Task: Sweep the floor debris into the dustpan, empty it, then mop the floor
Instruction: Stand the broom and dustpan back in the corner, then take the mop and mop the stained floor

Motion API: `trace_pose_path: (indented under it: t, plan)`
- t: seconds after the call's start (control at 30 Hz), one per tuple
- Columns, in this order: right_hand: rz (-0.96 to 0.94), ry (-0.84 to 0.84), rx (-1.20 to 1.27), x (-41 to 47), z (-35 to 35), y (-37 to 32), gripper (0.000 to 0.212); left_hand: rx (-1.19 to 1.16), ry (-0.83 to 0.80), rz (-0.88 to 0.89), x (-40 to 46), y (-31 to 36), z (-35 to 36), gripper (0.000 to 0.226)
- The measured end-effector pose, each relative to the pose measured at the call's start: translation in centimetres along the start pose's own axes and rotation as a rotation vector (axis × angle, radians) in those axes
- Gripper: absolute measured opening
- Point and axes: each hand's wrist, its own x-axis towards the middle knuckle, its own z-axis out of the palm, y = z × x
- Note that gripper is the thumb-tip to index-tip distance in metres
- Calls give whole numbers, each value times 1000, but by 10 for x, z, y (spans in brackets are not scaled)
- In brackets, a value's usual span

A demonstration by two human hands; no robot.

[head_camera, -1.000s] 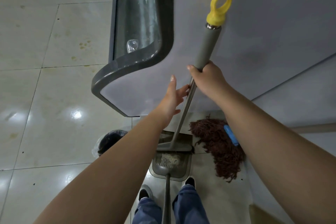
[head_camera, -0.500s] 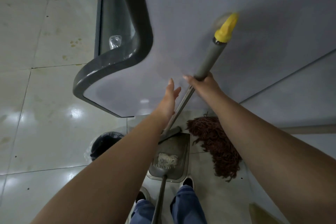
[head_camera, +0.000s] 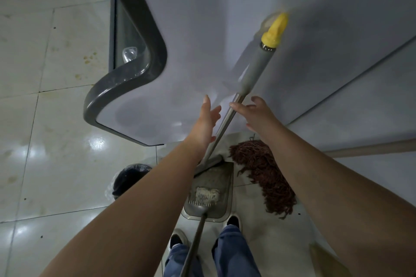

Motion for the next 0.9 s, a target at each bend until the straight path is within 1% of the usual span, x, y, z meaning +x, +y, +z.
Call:
trace_pose_path:
  t: [0.13, 0.17, 0.2, 0.27, 0.37, 0.47, 0.53, 0.6, 0.63, 0.73, 0.77, 0.83, 0.9]
  plan:
    - [17, 24, 30, -28, -8, 6, 87, 7, 18, -5, -27, 0, 8, 74]
    - [28, 39, 43, -37, -11, 9, 82, 11, 22, -5, -37, 1, 10, 74]
    - [22, 44, 51, -47, -14, 13, 71, 16, 24, -3, -46, 2, 12, 73]
    - [1, 30, 67, -68, -22, 17, 37, 30, 19, 5, -67, 6, 18, 72]
    - [-48, 70, 141, -103, -35, 13, 31, 80, 14, 27, -95, 14, 30, 68]
    - [-111, 169, 132, -144, -55, 3, 38, 180, 26, 80, -118, 22, 46, 60]
    - [-139, 248, 128, -172, -75, 1, 29, 267, 7, 138, -133, 25, 60, 54]
    - [-155, 329, 87, -197, -99, 3, 22, 380, -27, 229, -145, 26, 76, 51]
    - [-164, 376, 65, -209, -111, 4, 24, 450, -45, 278, -150, 27, 85, 50]
    - [-175, 530, 0, -241, -151, 10, 44, 748, -76, 432, -165, 29, 110, 48]
    - [-158, 570, -21, -252, -165, 11, 43, 870, -76, 484, -168, 31, 117, 48]
    - [-122, 635, -56, -268, -193, 16, 30, 1112, -86, 577, -172, 36, 135, 51]
    - [-110, 675, -136, -277, -220, 20, 34, 1344, -98, 660, -172, 43, 156, 52]
